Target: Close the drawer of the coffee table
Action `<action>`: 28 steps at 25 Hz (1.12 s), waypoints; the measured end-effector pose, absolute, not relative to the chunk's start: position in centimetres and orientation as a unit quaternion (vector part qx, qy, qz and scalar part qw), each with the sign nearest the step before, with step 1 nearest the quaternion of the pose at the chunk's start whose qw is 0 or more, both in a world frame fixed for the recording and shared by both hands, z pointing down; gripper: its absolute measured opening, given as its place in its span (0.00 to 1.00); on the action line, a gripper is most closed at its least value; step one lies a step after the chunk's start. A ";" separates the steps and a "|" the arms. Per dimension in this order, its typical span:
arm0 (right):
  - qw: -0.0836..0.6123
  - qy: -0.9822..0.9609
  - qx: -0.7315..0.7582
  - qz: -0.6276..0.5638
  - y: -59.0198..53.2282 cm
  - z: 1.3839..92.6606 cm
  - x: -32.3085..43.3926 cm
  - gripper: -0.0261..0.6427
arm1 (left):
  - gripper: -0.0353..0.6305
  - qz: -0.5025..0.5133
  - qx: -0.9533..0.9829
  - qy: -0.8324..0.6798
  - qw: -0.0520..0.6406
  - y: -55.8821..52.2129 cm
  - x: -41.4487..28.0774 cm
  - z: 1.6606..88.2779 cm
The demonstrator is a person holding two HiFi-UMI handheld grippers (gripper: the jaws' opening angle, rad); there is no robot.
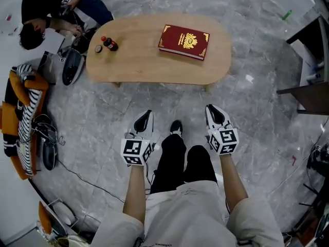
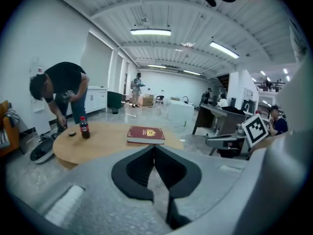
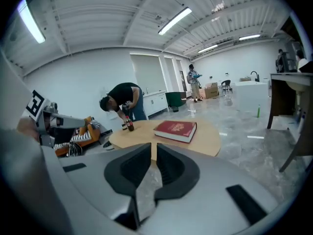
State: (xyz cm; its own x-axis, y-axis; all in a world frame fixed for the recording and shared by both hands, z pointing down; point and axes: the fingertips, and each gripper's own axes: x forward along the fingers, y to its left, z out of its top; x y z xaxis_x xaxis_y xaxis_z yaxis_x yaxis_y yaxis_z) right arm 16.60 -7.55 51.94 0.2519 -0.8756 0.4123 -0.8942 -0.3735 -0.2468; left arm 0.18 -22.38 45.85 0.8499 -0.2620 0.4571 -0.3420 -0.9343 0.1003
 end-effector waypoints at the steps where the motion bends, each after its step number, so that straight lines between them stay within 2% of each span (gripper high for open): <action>1: 0.011 -0.560 0.790 0.250 -7.3 49.4 16.0 0.10 | 0.07 0.224 0.954 -0.171 0.098 -22.1 -1.0 43.4; 7: 0.009 -0.584 0.770 0.256 -4.9 37.1 10.4 0.08 | 0.07 0.225 0.949 -0.194 0.108 -16.8 -6.3 30.6; 13: 0.042 -0.614 0.748 0.248 -0.9 31.3 4.0 0.06 | 0.07 0.178 0.952 -0.209 0.134 -11.2 -8.6 23.8; 21: 0.039 -0.595 0.753 0.277 4.4 30.0 -0.4 0.06 | 0.07 0.194 0.966 -0.139 0.100 -4.5 -9.7 23.7; 28: 0.025 -0.574 0.763 0.297 5.9 29.5 -4.4 0.06 | 0.07 0.205 0.964 -0.124 0.114 -1.4 -10.2 25.2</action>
